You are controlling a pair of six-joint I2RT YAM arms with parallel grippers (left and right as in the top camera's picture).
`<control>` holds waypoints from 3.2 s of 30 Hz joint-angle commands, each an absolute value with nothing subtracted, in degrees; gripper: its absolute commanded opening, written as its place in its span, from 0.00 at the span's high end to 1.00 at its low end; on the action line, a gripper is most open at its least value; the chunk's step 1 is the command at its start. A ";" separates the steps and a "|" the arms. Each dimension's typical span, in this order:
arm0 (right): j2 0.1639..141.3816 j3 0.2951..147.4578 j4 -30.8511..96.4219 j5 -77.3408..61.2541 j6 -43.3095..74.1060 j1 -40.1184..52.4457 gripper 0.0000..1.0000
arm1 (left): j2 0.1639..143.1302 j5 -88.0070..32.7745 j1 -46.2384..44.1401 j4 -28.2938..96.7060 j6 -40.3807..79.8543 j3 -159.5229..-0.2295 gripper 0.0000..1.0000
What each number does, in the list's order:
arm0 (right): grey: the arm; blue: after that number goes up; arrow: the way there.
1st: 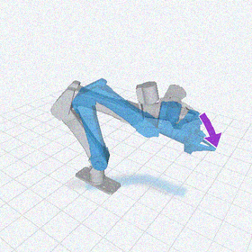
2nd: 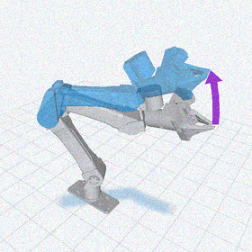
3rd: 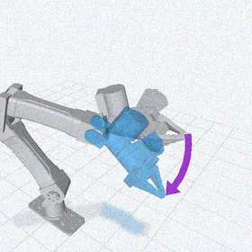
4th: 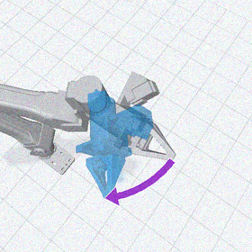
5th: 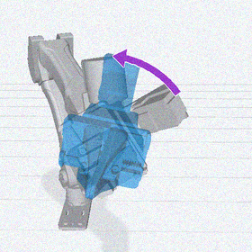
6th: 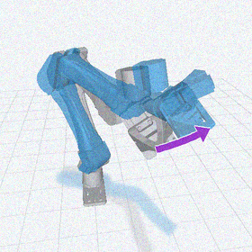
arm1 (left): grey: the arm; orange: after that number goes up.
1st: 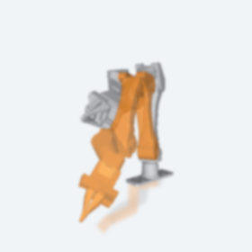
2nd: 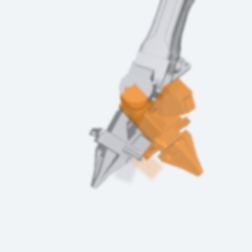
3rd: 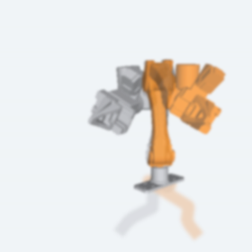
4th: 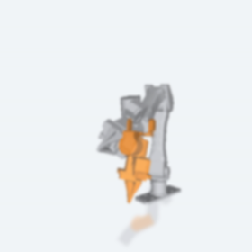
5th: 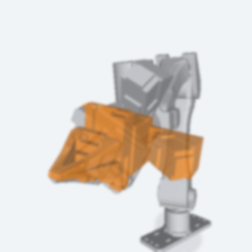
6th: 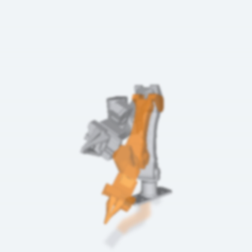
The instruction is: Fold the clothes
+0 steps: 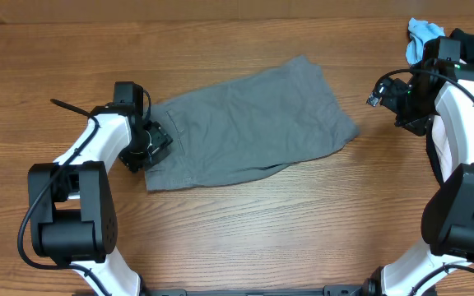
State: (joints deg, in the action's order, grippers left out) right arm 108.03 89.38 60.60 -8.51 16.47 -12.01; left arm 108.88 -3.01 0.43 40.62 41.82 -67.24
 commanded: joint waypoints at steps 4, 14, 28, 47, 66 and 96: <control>108.14 90.61 60.31 -7.94 16.25 -12.19 0.00 | 109.49 -3.88 0.36 40.23 40.23 -65.60 0.43; 108.14 90.61 60.34 -7.97 16.25 -12.19 0.00 | 109.49 -3.38 0.38 39.24 35.70 -65.63 0.50; 108.14 90.61 60.31 -7.97 16.25 -12.19 0.00 | 109.49 6.52 0.45 25.23 29.21 -65.67 0.96; 108.14 90.59 59.72 -7.73 16.25 -12.19 0.00 | 109.47 14.92 0.47 20.21 13.32 -75.64 0.79; 108.14 90.59 59.70 -7.73 16.27 -12.19 0.00 | 109.51 2.50 5.26 38.37 13.32 -78.02 0.06; 108.14 90.59 59.70 -7.73 16.25 -12.19 0.00 | 124.44 -2.61 6.11 29.91 18.04 -76.95 0.17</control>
